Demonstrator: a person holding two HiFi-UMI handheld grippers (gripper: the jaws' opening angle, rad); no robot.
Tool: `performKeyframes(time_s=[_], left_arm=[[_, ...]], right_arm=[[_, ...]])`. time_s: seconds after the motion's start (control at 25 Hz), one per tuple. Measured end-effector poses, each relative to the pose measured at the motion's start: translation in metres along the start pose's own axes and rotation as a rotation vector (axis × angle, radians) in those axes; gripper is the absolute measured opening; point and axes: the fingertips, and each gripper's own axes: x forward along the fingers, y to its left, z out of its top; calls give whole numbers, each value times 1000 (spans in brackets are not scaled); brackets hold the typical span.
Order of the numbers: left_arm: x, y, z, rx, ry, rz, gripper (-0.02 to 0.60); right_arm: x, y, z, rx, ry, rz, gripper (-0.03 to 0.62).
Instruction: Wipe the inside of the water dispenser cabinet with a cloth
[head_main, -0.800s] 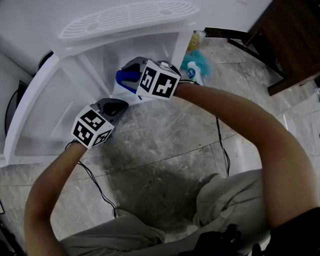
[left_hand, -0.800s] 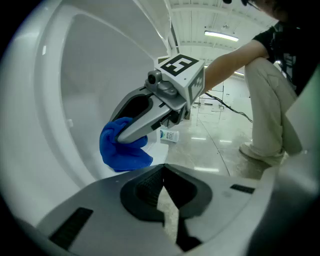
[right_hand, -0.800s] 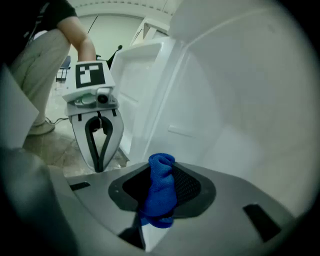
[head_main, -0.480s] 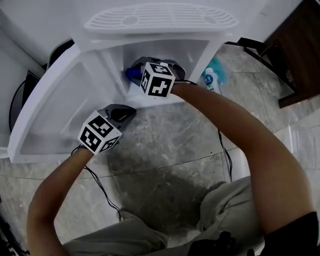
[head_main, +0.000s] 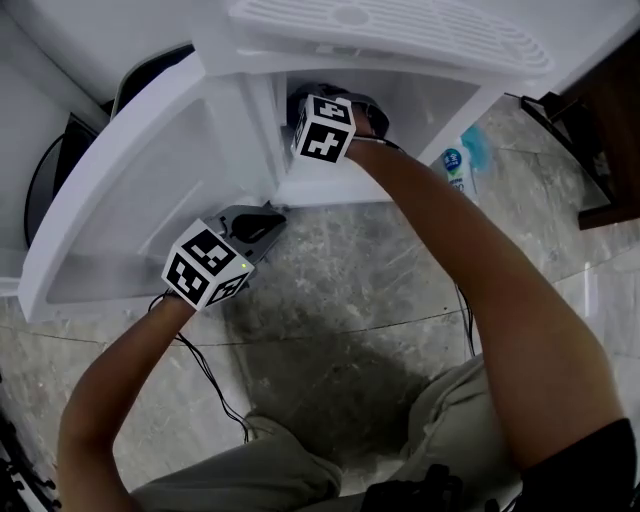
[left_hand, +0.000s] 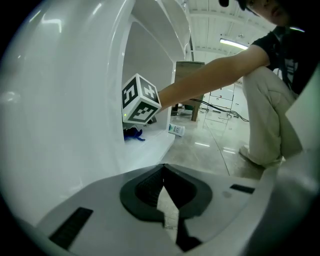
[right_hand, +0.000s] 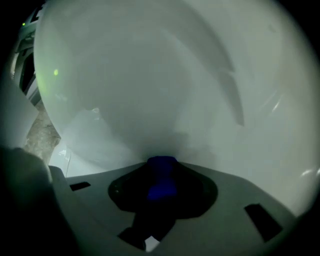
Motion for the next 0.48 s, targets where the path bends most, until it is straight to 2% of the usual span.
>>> performKeyframes(time_s=[0.2, 0.48], left_arm=[[1, 1, -5, 6, 15, 1, 8], [19, 3, 17, 26, -13, -13, 8]], right_arm=[[-5, 5, 2, 24, -13, 4, 97], [-22, 35, 8, 18, -57, 54, 97]])
